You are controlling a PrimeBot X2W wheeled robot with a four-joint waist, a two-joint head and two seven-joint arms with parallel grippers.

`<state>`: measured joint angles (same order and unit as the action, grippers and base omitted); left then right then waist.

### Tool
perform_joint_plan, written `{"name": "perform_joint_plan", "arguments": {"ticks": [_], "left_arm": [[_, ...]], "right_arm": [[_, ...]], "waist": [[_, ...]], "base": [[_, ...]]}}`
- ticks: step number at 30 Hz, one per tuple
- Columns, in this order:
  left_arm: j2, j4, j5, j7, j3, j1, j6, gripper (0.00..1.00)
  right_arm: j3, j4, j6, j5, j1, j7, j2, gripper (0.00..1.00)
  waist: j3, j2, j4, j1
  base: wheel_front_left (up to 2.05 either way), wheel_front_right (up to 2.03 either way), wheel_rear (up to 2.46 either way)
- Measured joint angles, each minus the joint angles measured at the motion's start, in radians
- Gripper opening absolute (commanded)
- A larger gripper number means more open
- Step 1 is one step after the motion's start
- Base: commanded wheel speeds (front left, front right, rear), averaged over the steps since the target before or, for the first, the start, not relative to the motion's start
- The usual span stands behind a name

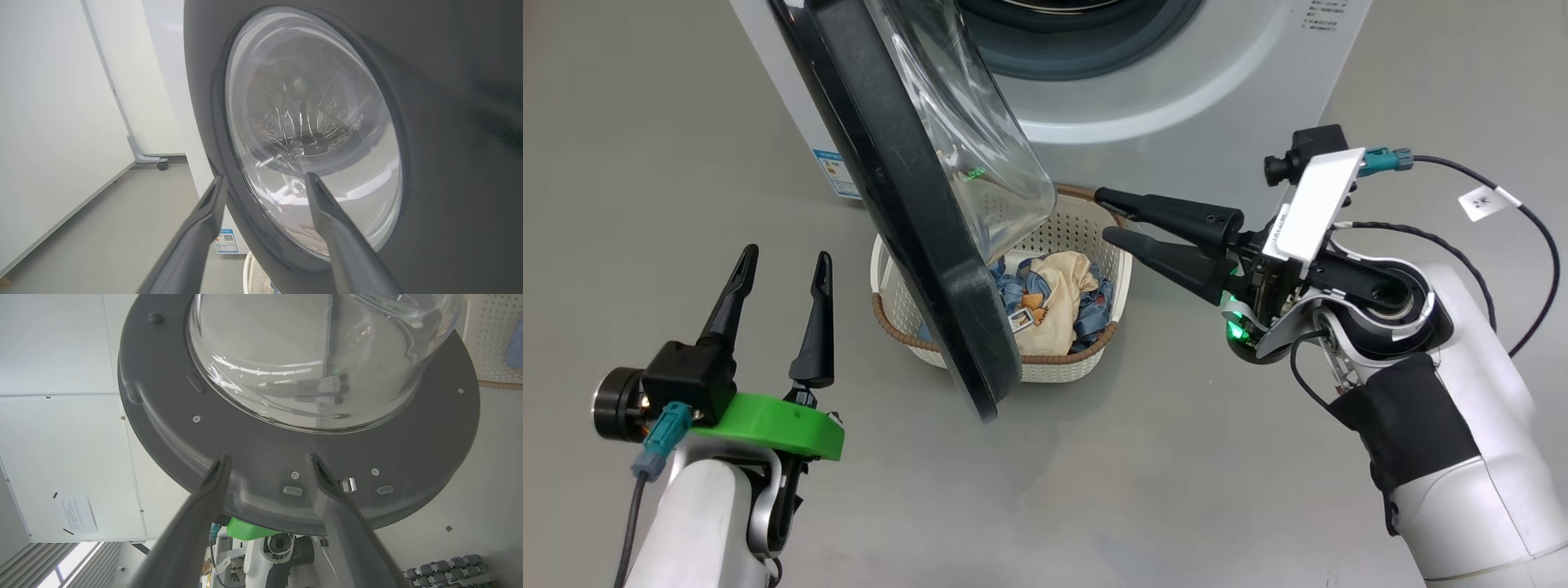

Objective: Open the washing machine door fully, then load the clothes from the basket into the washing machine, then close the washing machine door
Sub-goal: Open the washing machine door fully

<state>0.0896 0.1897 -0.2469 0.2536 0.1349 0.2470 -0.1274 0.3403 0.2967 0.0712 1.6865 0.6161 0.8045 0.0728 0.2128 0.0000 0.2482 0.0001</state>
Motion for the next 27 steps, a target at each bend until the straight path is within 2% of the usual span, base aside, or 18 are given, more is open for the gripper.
{"name": "perform_joint_plan", "arguments": {"ticks": [15, 20, 27], "left_arm": [[0.017, -0.002, 0.000, 0.000, -0.012, -0.042, 0.000, 1.00], [0.019, -0.003, 0.000, 0.000, -0.020, -0.045, 0.000, 1.00], [0.022, -0.003, 0.000, 0.000, -0.034, -0.066, 0.000, 1.00]], "right_arm": [[-0.029, 0.002, -0.097, -0.106, -0.056, -0.143, 0.031, 1.00], [-0.037, -0.001, -0.144, -0.167, -0.064, -0.205, 0.050, 1.00], [-0.037, -0.010, -0.173, -0.264, -0.081, -0.289, 0.080, 1.00]], "waist": [[-0.053, 0.0000, -0.052, -0.0001], [-0.069, 0.0000, -0.064, 0.0000], [-0.090, 0.0000, -0.079, -0.0001]], "base": [[0.00, 0.00, 0.00], [0.00, 0.00, 0.00], [0.00, 0.00, 0.00]]}}
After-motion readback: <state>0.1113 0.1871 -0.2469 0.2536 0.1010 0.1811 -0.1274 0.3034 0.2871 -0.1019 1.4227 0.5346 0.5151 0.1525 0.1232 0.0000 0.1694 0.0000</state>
